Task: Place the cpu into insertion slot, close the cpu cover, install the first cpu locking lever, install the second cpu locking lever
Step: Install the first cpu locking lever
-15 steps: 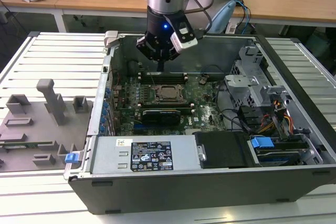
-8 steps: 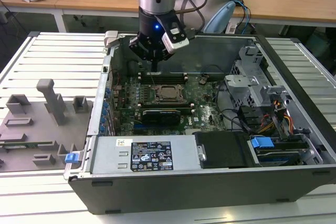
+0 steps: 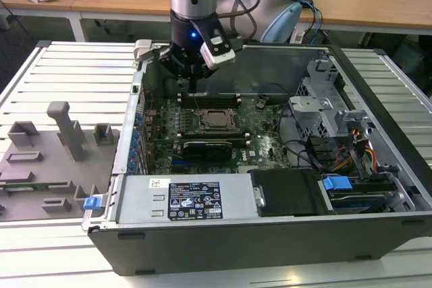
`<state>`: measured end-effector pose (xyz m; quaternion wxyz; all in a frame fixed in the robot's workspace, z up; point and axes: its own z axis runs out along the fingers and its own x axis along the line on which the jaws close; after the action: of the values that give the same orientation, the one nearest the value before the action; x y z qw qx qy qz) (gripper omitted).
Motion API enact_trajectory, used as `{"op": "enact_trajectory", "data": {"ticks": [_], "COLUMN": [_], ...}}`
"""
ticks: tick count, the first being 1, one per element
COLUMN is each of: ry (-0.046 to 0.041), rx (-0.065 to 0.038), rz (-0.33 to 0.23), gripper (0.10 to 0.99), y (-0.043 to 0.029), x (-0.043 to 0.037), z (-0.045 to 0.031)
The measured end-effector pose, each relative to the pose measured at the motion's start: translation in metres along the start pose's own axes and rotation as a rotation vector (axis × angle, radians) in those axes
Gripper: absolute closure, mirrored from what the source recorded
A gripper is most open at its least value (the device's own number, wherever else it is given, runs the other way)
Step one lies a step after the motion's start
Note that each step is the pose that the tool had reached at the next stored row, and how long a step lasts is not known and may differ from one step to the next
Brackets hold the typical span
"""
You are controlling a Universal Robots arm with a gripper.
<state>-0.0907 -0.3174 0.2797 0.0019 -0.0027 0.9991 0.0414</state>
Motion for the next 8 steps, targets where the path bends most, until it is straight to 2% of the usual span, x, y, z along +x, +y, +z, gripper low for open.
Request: {"op": "enact_trajectory", "data": {"ticks": [8], "ry": [-0.0017], "rx": [0.0], "rz": [-0.013], "gripper": [0.98], "y": [-0.0004], "x": [0.0091], "z": [0.0051]}}
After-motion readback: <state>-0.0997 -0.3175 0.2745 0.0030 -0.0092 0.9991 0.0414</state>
